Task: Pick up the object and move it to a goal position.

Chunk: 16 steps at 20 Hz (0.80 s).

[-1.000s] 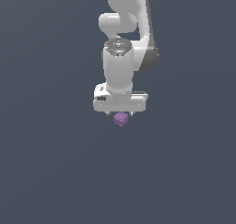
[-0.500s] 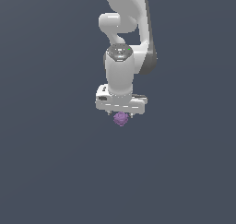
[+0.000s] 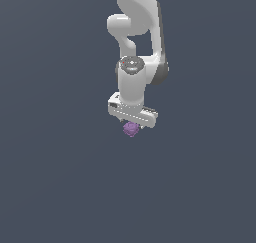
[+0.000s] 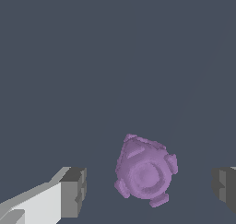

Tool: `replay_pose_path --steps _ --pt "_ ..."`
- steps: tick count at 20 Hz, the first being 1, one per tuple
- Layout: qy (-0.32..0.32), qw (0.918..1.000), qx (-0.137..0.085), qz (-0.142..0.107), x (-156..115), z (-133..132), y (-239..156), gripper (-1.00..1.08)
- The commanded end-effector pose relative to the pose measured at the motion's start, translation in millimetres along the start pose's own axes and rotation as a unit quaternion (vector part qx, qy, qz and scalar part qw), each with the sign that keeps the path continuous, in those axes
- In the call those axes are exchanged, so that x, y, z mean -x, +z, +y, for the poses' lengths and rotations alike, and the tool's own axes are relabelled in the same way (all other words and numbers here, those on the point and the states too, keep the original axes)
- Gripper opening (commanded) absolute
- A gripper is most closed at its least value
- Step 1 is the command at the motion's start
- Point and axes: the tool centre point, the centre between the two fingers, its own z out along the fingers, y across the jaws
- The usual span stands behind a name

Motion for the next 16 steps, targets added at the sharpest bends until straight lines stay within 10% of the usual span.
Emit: replay_pose_path --steps 1,16 --pt "0.034 0.9994 0.002 -0.001 7 2 9 1.0" --pt "0.151 0.9884 0.01 -0.003 32 12 37 1.0"
